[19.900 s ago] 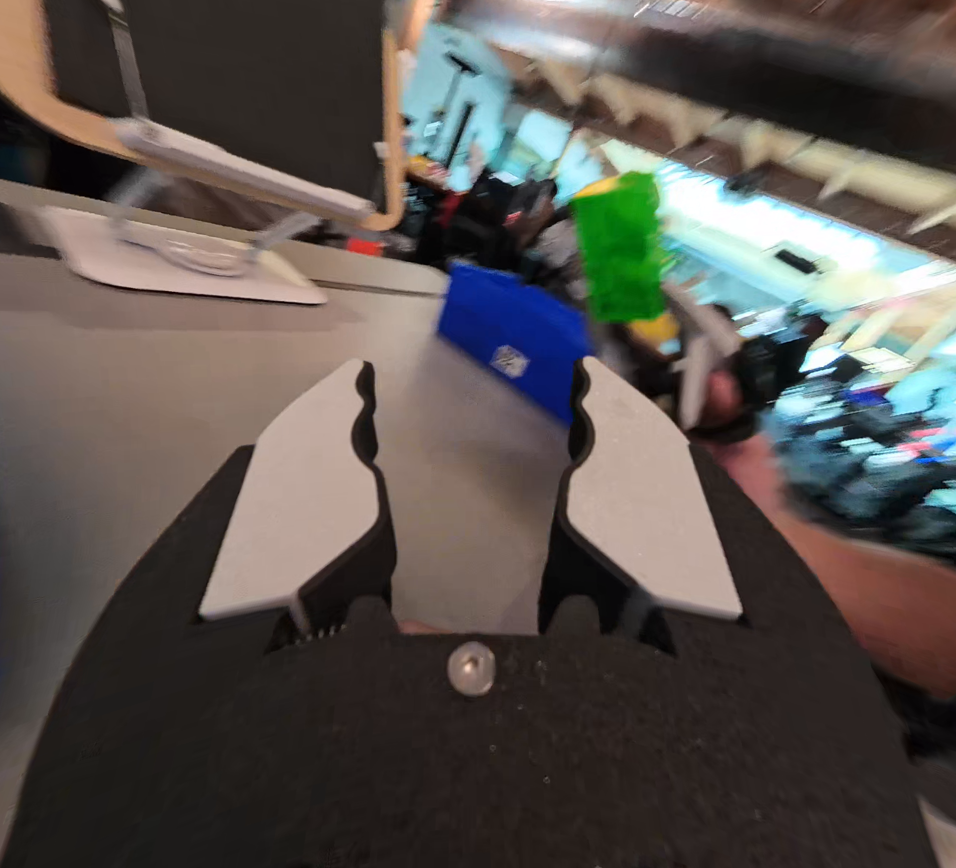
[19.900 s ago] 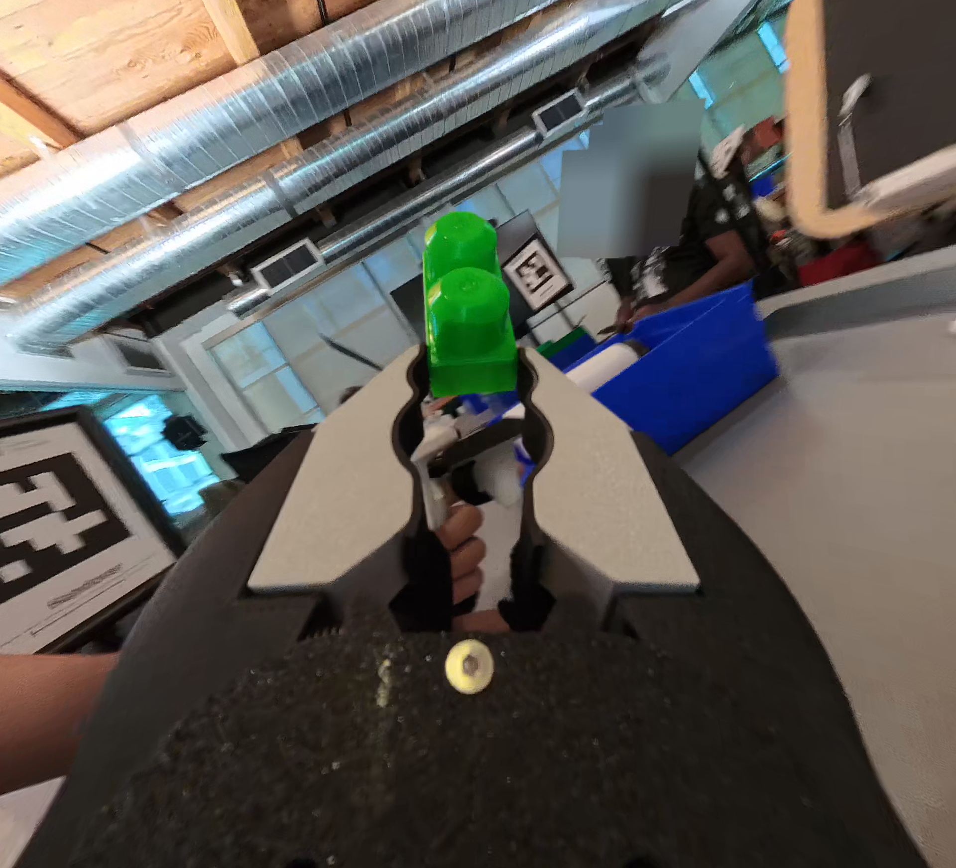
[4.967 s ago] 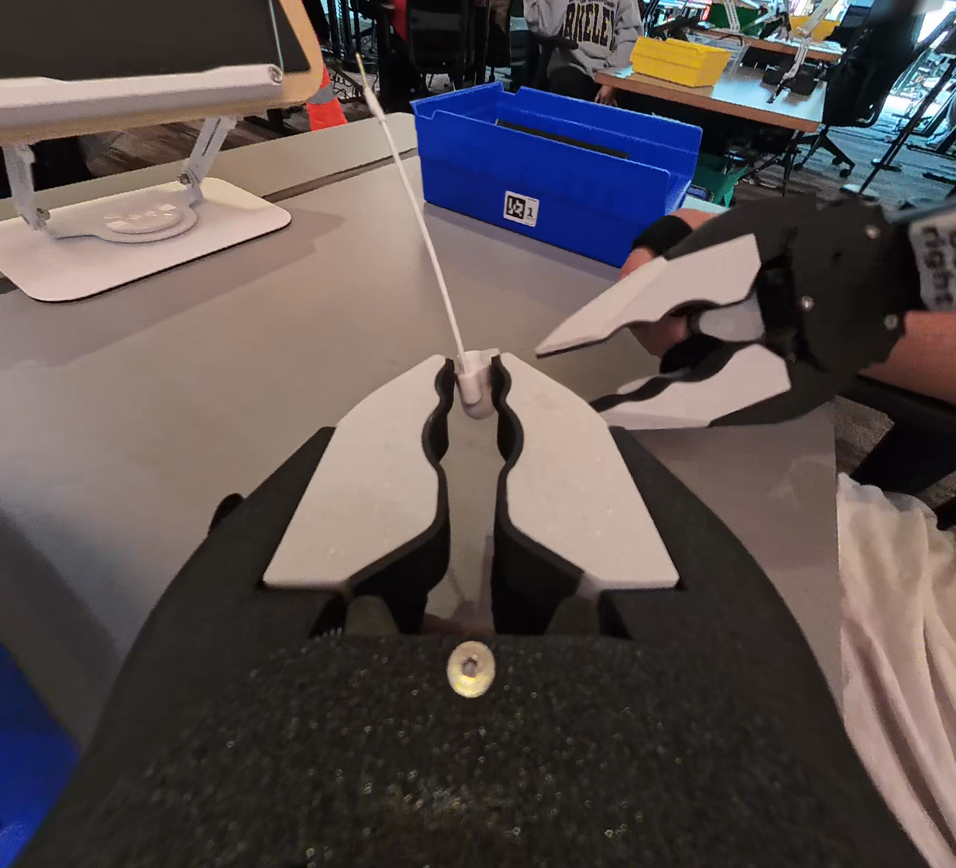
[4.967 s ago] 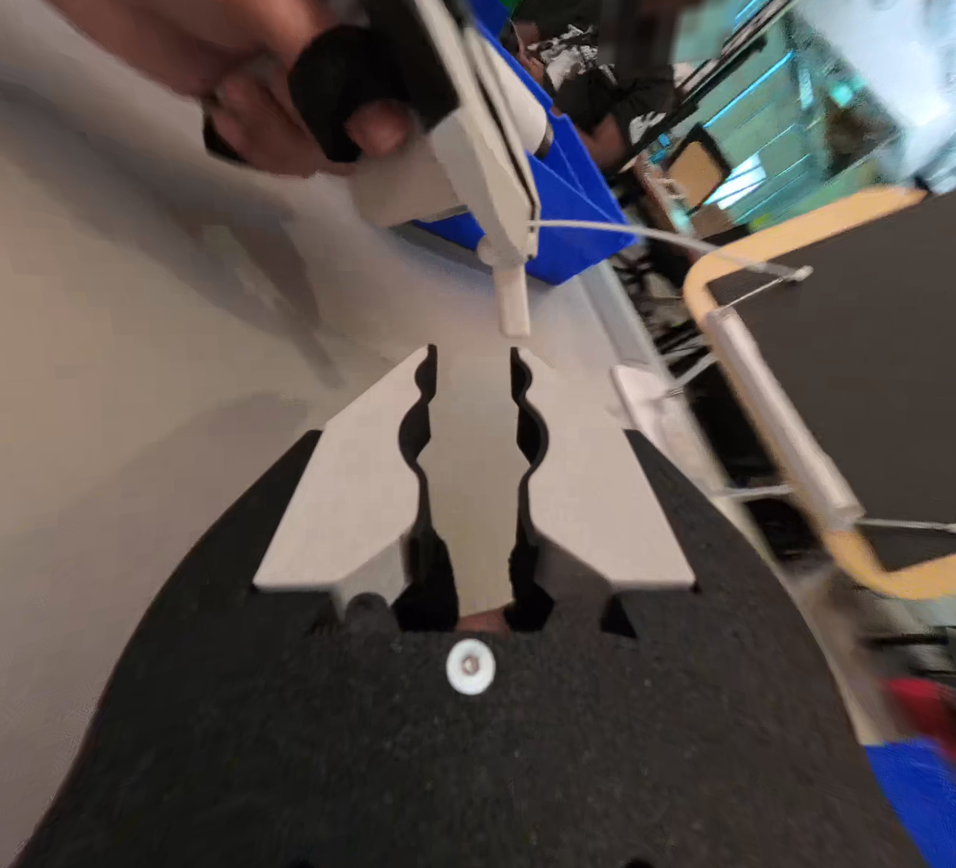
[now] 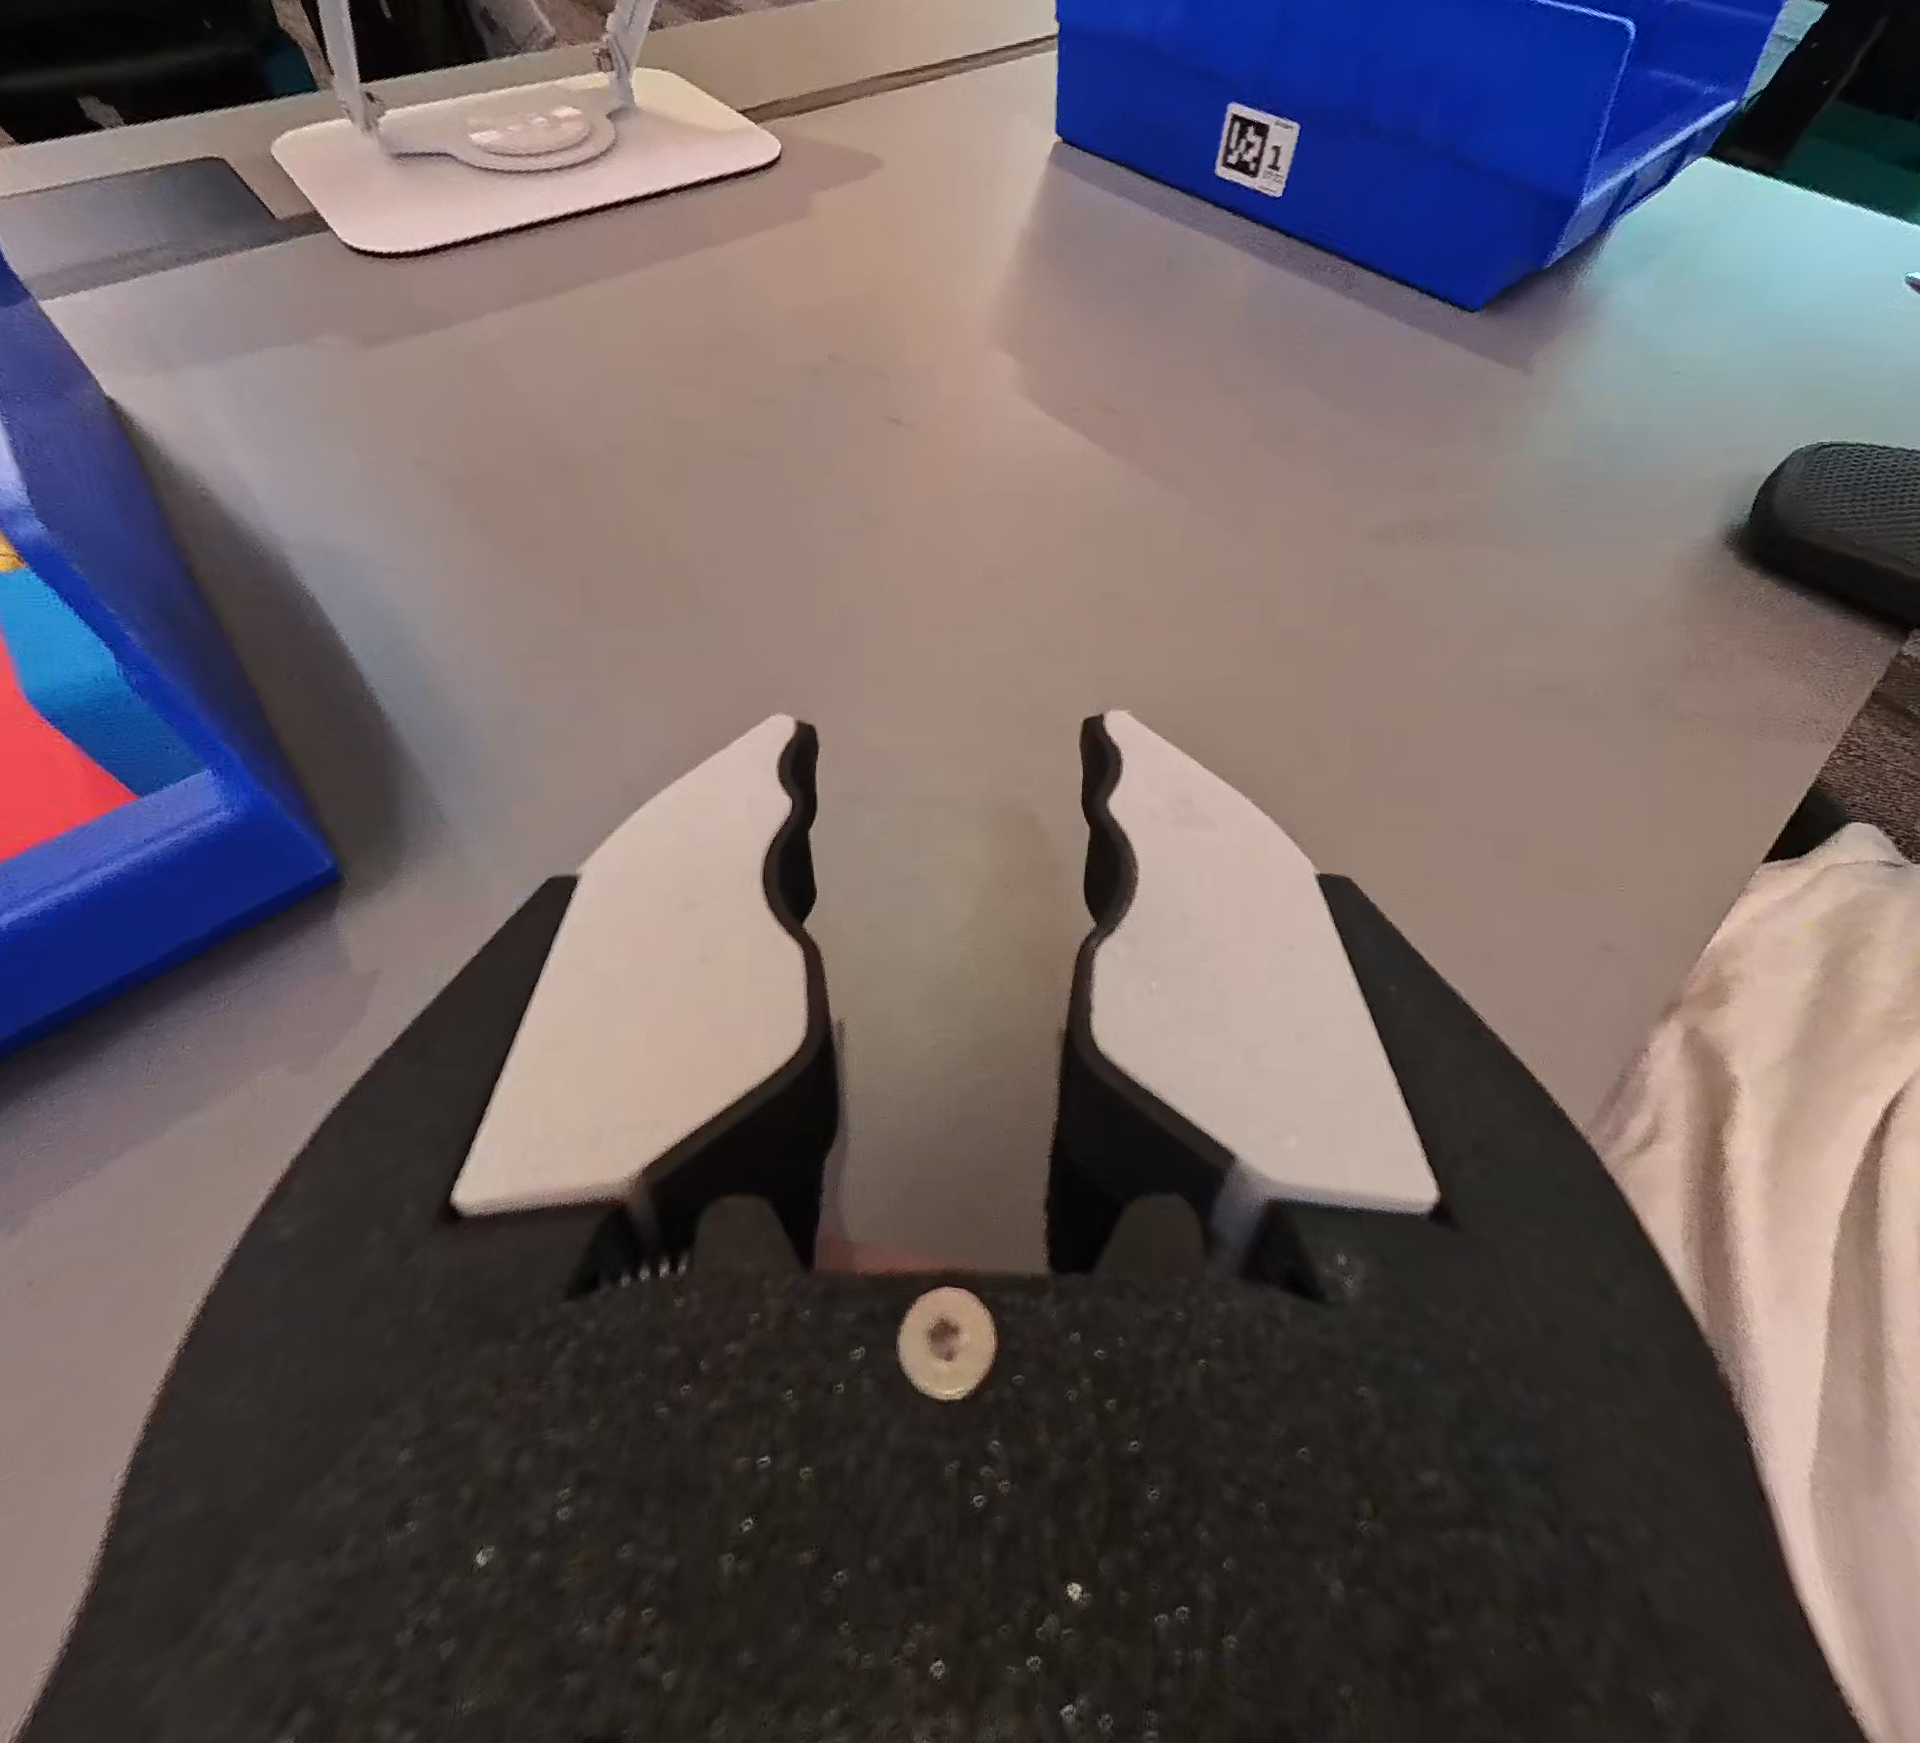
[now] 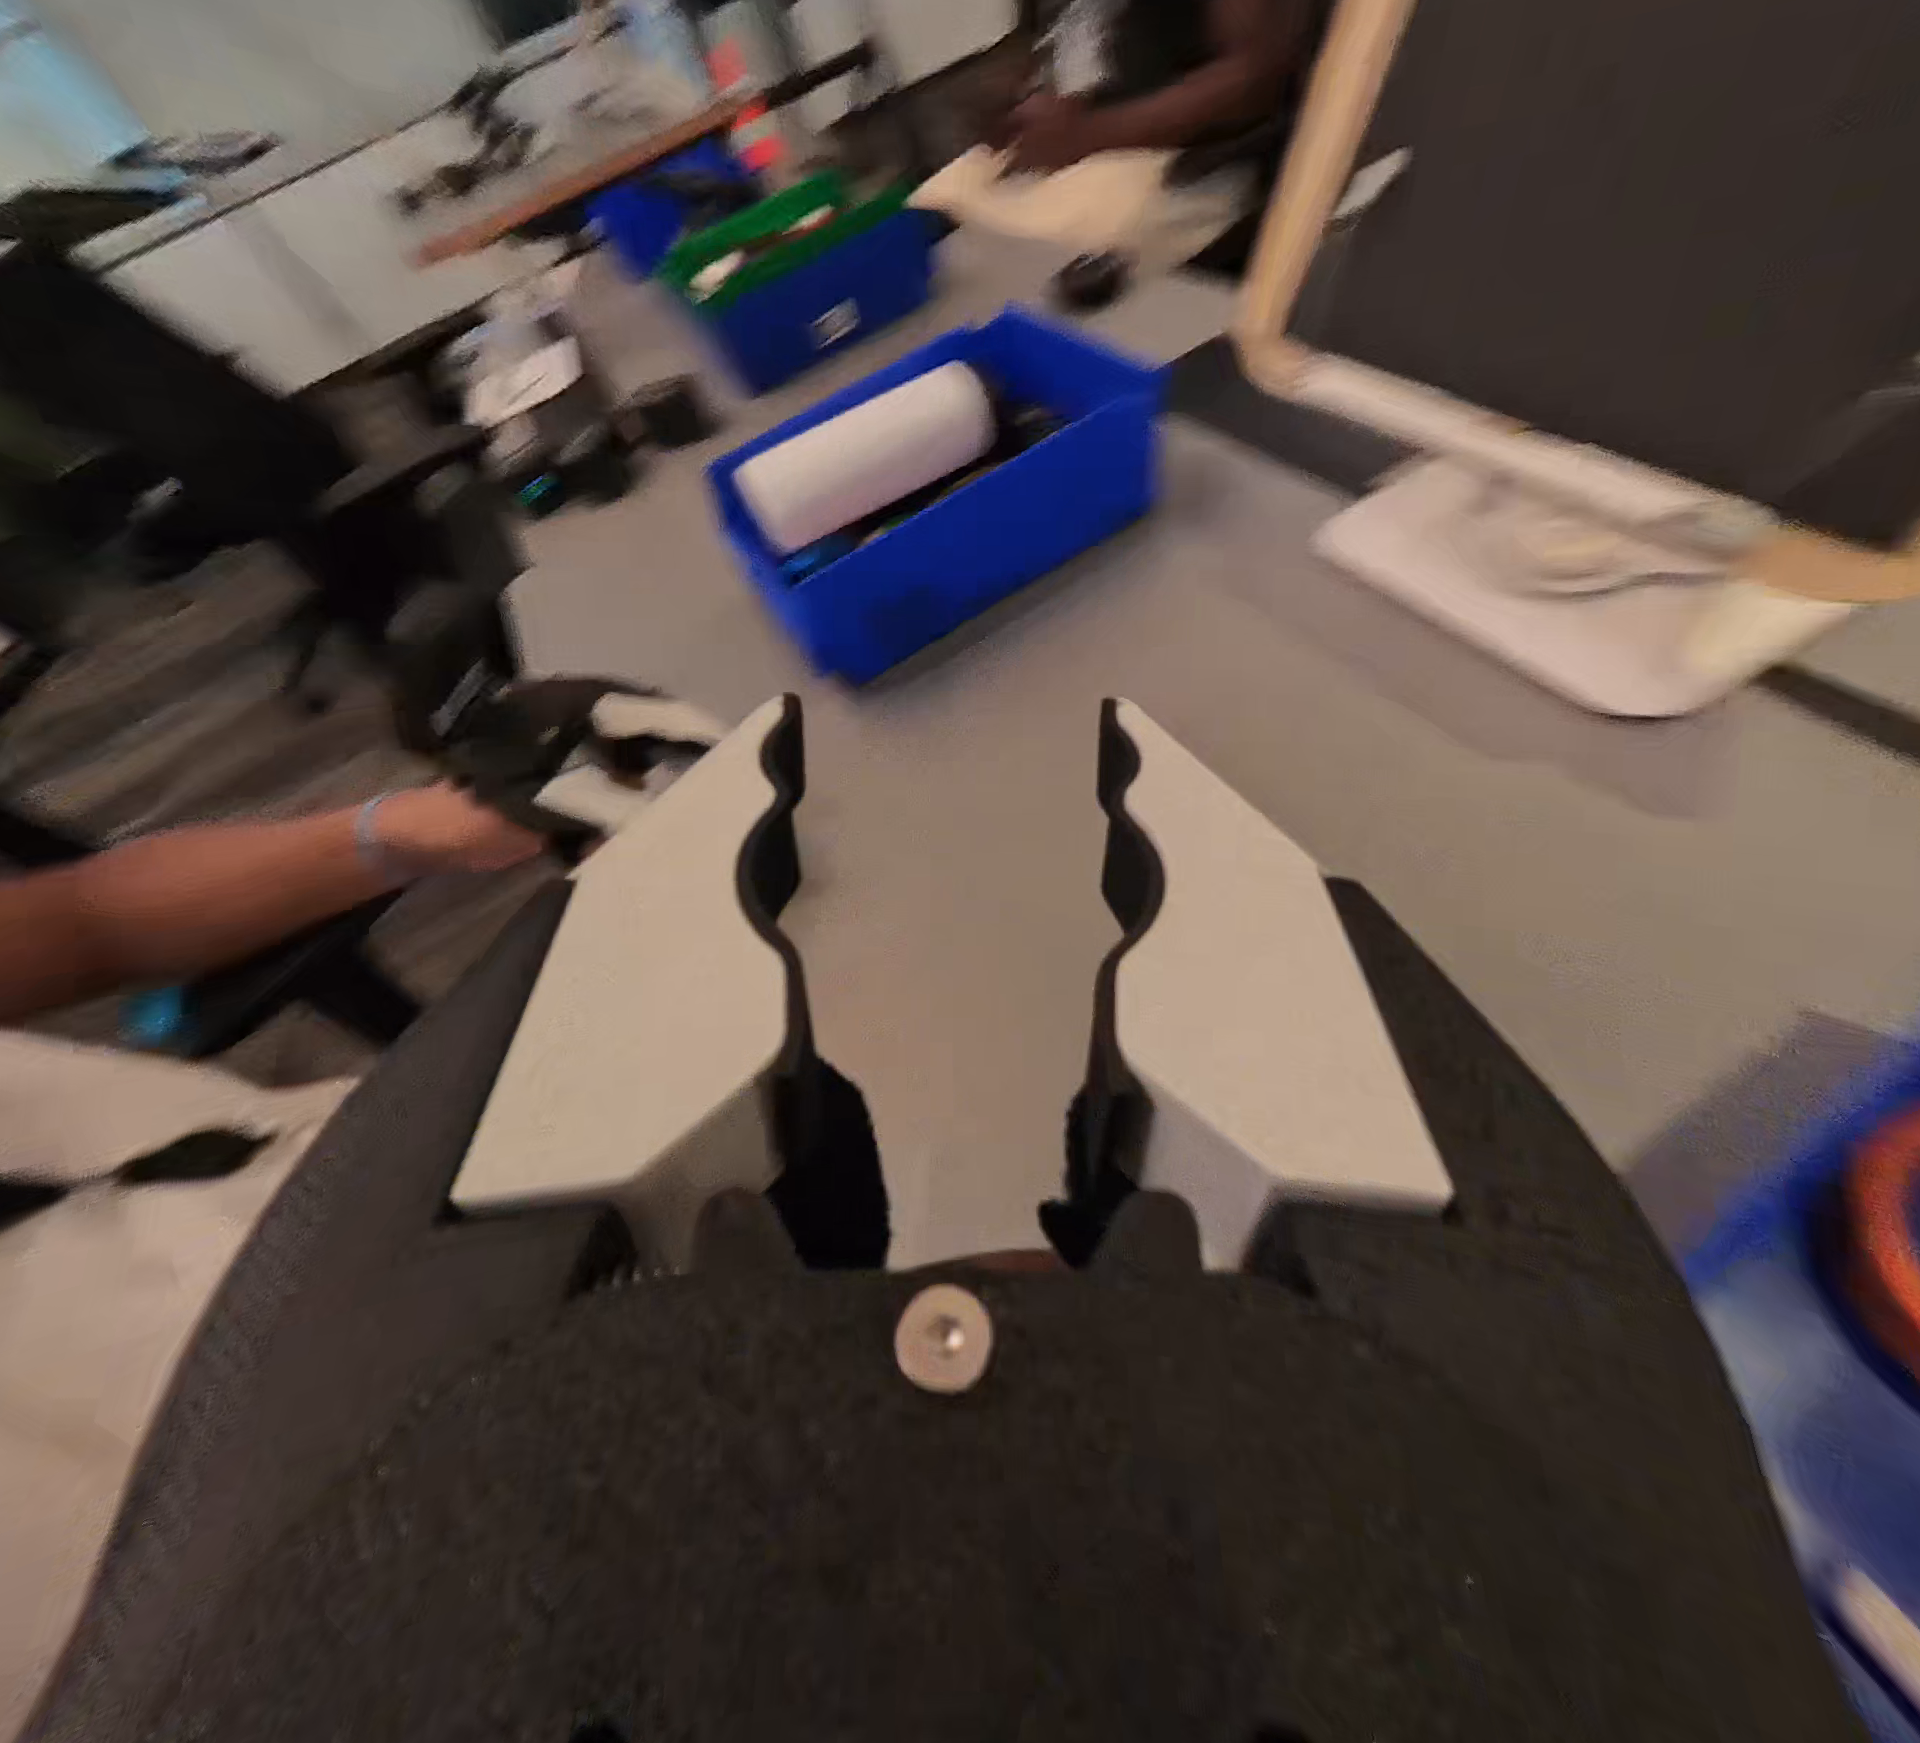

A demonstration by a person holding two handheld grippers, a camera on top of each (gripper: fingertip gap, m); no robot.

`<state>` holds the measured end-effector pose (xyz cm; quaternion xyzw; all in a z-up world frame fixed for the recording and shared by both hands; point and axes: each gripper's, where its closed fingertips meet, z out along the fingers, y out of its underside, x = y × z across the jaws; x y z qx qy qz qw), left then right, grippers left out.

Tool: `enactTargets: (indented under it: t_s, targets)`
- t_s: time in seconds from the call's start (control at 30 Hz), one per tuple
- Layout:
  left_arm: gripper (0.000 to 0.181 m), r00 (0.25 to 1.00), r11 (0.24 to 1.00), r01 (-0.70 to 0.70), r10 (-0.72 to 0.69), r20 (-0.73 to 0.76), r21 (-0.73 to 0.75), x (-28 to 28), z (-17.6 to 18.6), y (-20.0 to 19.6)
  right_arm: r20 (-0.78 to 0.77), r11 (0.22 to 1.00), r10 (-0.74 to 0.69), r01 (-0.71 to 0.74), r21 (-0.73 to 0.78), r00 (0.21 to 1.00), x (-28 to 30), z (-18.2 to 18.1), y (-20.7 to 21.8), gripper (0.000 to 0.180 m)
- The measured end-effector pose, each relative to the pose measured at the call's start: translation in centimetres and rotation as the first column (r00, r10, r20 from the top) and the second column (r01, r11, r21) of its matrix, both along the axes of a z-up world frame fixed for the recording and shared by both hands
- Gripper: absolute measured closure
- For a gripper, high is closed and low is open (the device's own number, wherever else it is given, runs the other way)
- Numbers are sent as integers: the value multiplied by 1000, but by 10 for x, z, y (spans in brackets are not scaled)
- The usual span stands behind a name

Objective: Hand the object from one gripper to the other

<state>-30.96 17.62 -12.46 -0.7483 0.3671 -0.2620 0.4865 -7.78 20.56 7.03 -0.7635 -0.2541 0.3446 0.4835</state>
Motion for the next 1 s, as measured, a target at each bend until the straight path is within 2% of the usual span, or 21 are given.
enactTargets:
  t_s: [0.17, 0.3, 0.37, 0.43, 0.5, 0.57, 0.63, 0.7, 0.77, 0.87, 1.0]
  targets:
    - [131, 998, 1000, 4, -3, 59, -17, -4, 8, 1, 128, 989, 134, -124, -81, 983, -79, -89, 28, 123]
    - [132, 995, 997, -16, 23, 95, -70, -15, 9, 7, 26, 966, 227, -222, -131, 973, -127, -176, 15, 123]
    - [132, 992, 997, -26, 34, 120, -67, -23, 18, 14, -45, 961, 220, -224, -164, 974, -135, -200, 1, 123]
    - [131, 993, 998, -7, 15, 121, -62, -34, 30, 21, -37, 948, 248, -250, -197, 968, -138, -207, -13, 123]
    - [131, 986, 983, 162, -156, 63, -90, -40, 39, 17, -21, 961, 234, -235, -145, 972, -135, -202, -17, 123]
    - [135, 953, 959, 274, -280, -117, -66, -57, 43, 24, -33, 967, 231, -233, -102, 972, -133, -195, -18, 123]
    - [126, 885, 942, 337, -314, -345, 7, -79, 44, 46, -52, 959, 250, -255, -125, 967, -135, -198, -18, 123]
    - [127, 816, 933, 360, -302, -492, 24, -94, 42, 79, -60, 946, 264, -270, -180, 963, -137, -207, -19, 123]
    - [126, 764, 936, 350, -311, -565, -43, -101, 38, 110, -58, 938, 270, -276, -212, 961, -139, -213, -20, 123]
    - [125, 678, 904, 392, -411, -610, -172, -97, 22, 130, -58, 939, 272, -278, -205, 961, -141, -211, -21, 123]
    - [123, 561, 887, 403, -432, -706, -223, -91, -5, 150, -69, 940, 255, -264, -215, 964, -138, -212, -18, 123]
